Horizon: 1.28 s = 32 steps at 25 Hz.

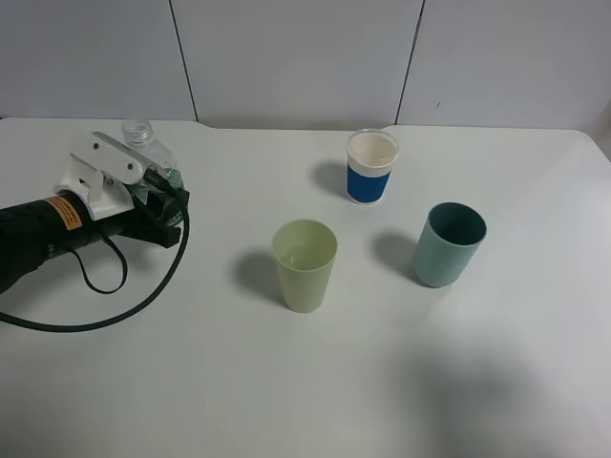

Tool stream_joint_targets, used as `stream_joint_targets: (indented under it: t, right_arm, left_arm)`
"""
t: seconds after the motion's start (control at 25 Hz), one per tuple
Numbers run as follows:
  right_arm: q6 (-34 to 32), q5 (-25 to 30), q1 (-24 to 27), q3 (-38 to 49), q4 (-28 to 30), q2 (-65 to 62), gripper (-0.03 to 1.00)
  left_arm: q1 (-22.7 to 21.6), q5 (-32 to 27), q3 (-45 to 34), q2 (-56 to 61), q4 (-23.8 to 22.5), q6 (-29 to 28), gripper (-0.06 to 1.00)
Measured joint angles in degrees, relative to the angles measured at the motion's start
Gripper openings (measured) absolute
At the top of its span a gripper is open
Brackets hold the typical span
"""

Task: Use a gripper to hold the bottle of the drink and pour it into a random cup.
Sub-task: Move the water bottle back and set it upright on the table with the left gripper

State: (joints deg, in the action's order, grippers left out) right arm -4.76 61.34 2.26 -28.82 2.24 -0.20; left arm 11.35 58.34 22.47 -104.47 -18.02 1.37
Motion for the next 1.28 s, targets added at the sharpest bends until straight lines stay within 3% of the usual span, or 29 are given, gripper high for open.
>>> stream_joint_targets:
  t: [0.4,1.04,1.12,1.28]
  right_arm:
    - [0.0,0.0,0.0,0.0,0.0,0.0,0.74]
    - [0.0,0.0,0.0,0.0,0.0,0.0,0.74]
    - [0.0,0.0,0.0,0.0,0.0,0.0,0.74]
    - [0.0,0.0,0.0,0.0,0.0,0.0,0.74]
  left_arm:
    - [0.0,4.3,0.05,-6.02,-0.98,-2.27,0.47]
    - [0.0,5.47,0.05,-7.22,-5.26,-3.11,0.47]
    - [0.0,5.6,0.05,-7.22,-5.31,-4.31,0.54]
    - [0.0,5.8,0.05,-7.22,-5.31,-6.49,0.79]
